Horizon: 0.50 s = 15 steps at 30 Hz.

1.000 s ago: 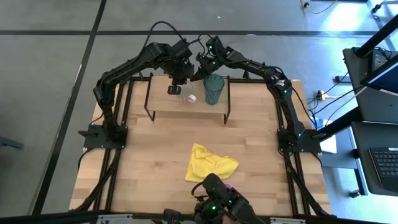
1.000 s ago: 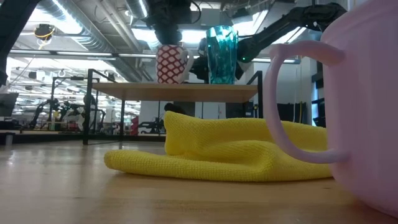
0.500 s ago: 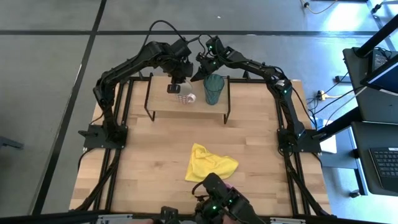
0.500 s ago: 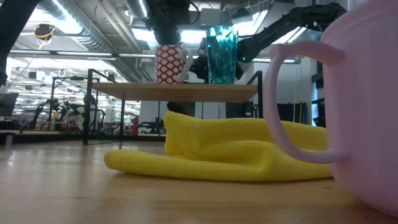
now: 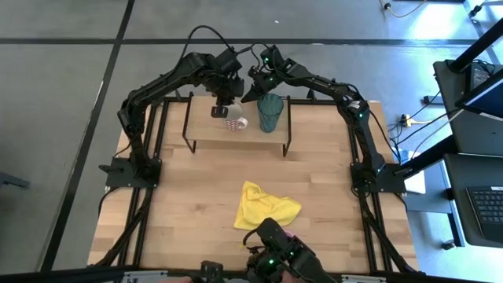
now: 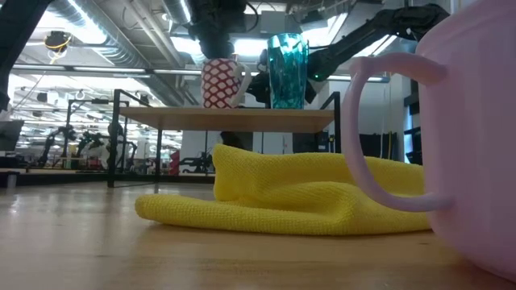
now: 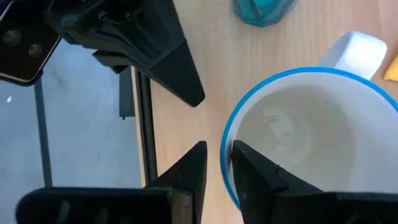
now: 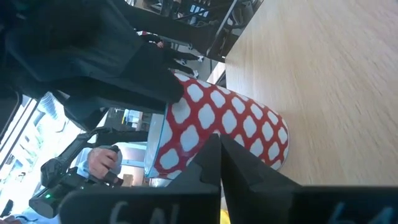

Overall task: Stack small to large cups/mugs on shelf
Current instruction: Put the red patterned mug on the shelf

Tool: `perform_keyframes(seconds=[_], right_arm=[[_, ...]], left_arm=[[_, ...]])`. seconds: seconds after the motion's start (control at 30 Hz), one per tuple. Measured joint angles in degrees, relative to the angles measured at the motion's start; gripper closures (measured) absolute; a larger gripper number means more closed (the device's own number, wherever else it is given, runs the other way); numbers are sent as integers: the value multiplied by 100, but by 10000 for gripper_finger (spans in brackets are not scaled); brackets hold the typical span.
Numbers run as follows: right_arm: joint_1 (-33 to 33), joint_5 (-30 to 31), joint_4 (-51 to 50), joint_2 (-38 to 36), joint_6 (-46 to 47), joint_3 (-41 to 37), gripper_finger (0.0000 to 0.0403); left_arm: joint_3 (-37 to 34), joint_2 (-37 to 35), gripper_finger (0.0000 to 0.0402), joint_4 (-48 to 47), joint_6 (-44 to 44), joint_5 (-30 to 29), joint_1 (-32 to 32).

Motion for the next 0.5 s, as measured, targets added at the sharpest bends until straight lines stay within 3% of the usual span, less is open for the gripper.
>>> perform_keyframes(seconds=[0.5], right_arm=[[-4, 125, 2, 0, 2, 0, 400]], left_arm=[[2, -481, 325, -47, -337, -323, -17]])
